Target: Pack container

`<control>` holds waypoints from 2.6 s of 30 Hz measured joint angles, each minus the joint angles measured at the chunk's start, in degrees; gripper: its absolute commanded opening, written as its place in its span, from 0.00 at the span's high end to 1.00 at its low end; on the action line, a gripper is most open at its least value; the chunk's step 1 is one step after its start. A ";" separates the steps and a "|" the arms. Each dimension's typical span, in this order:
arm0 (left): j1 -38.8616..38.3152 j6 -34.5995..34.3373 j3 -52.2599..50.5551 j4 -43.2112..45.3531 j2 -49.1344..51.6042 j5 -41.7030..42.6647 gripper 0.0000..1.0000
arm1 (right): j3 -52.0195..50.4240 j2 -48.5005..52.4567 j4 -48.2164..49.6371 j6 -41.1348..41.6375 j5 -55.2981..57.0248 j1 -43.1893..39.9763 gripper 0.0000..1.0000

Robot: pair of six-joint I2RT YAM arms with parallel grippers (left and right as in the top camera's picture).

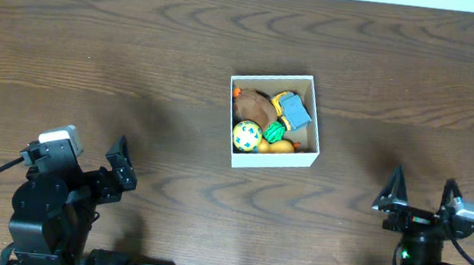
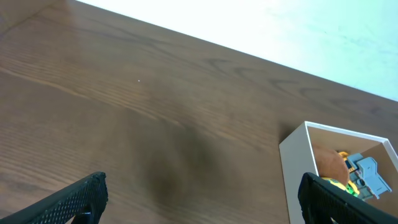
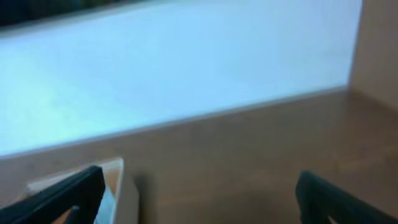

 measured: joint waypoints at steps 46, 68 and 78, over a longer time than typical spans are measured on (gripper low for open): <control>0.00 0.00 -0.04 0.00 0.00 0.00 0.02 | -19.61 -0.07 12.98 -18.56 -6.75 0.00 0.01; 0.00 2.01 -2.38 -11.50 -3.04 -0.02 0.02 | -19.61 -0.07 13.00 -18.56 -6.75 0.00 0.01; 0.02 10.71 -21.11 3.10 -18.03 0.02 0.02 | -19.61 -0.07 12.98 -18.58 -6.75 0.00 0.01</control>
